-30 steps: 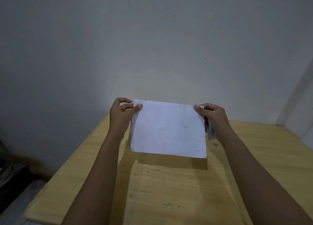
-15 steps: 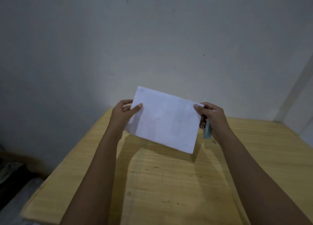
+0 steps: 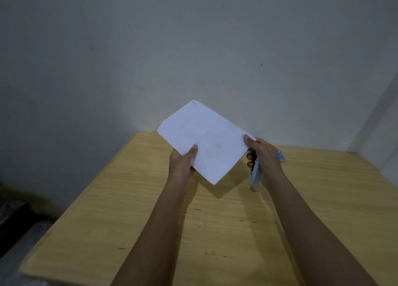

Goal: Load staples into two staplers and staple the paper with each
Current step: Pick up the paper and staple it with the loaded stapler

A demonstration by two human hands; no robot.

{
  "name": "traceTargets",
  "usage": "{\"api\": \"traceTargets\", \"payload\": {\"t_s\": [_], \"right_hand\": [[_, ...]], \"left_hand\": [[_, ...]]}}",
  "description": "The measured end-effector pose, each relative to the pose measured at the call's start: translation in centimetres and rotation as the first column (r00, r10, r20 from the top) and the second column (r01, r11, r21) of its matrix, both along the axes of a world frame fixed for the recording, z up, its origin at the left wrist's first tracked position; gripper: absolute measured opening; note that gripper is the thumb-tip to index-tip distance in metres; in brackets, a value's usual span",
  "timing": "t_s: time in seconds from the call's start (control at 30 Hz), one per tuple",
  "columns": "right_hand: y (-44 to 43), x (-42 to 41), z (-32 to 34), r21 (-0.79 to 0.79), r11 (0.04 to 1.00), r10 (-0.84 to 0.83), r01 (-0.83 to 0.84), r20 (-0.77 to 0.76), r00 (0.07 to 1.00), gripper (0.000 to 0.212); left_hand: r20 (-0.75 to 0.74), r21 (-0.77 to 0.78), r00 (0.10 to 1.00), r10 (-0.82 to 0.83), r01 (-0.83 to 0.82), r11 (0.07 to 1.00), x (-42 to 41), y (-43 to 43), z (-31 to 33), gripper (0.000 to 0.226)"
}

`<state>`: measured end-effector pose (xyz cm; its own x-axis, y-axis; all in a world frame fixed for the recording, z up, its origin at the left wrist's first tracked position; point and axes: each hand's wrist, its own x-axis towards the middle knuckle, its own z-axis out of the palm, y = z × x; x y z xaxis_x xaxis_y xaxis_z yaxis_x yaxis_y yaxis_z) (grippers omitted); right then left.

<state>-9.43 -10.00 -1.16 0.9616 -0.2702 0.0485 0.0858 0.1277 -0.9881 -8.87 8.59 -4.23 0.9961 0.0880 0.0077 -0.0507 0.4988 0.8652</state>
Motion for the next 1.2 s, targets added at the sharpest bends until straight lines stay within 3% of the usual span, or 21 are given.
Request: {"api": "traceTargets", "payload": {"t_s": [0.17,0.3,0.37,0.53,0.63,0.73,0.83,0.93,1.0,1.07,1.2], "right_hand": [[-0.8,-0.4,-0.3,-0.166,0.976,0.133,-0.14,-0.054,0.99,0.007],[0.2,-0.4,-0.8,-0.071,0.996,0.06,-0.058,0.026,0.998,0.01],[0.4,-0.5,-0.9,-0.004,0.996,0.087,-0.087,0.049,0.995,0.01],[0.7,-0.9,-1.6,-0.13,0.985,0.115,-0.114,0.0,0.993,0.005],[0.7,-1.0,-2.0,-0.1,0.993,0.064,-0.064,-0.002,0.998,0.004],[0.7,-1.1,-1.9,-0.006,0.998,0.068,-0.069,-0.028,0.997,0.004],[0.5,-1.0,-1.4,0.247,0.967,0.075,-0.059,-0.054,0.996,0.013],[-0.4,-1.1,-1.1,0.52,0.852,0.12,-0.05,-0.101,0.988,0.025],[-1.0,-1.2,-1.2,0.659,0.749,0.165,-0.062,-0.095,0.982,0.022],[-1.4,-1.3,-1.4,0.722,0.689,0.152,-0.064,-0.058,0.987,0.018],[-1.2,-1.5,-1.3,0.707,0.703,0.102,-0.076,0.006,0.995,0.016]], "left_hand": [[0.08,0.142,0.991,0.103,-0.113,0.983,-0.1,1.2,-0.3,0.029],[0.108,0.17,0.994,0.005,-0.023,0.985,-0.2,0.9,0.1,0.036],[0.166,0.286,0.985,-0.046,-0.003,0.958,-0.2,0.5,-0.1,0.047],[0.182,0.377,0.982,-0.047,-0.025,0.926,-0.2,0.5,-0.4,0.05],[0.148,0.356,0.985,-0.086,0.028,0.934,-0.1,0.6,-0.4,0.045],[0.136,0.334,0.982,-0.134,0.082,0.939,-0.2,0.5,-0.3,0.035],[0.156,0.294,0.98,-0.119,0.069,0.953,-0.3,0.6,-0.1,0.032],[0.168,0.269,0.983,-0.072,0.024,0.963,-0.2,0.6,-0.2,0.038],[0.173,0.272,0.983,-0.054,0.005,0.962,-0.2,0.4,-0.2,0.037],[0.177,0.279,0.983,-0.055,0.003,0.96,-0.3,0.2,-0.3,0.032],[0.167,0.33,0.986,0.022,-0.077,0.941,-0.2,0.3,-0.6,0.032]]}}
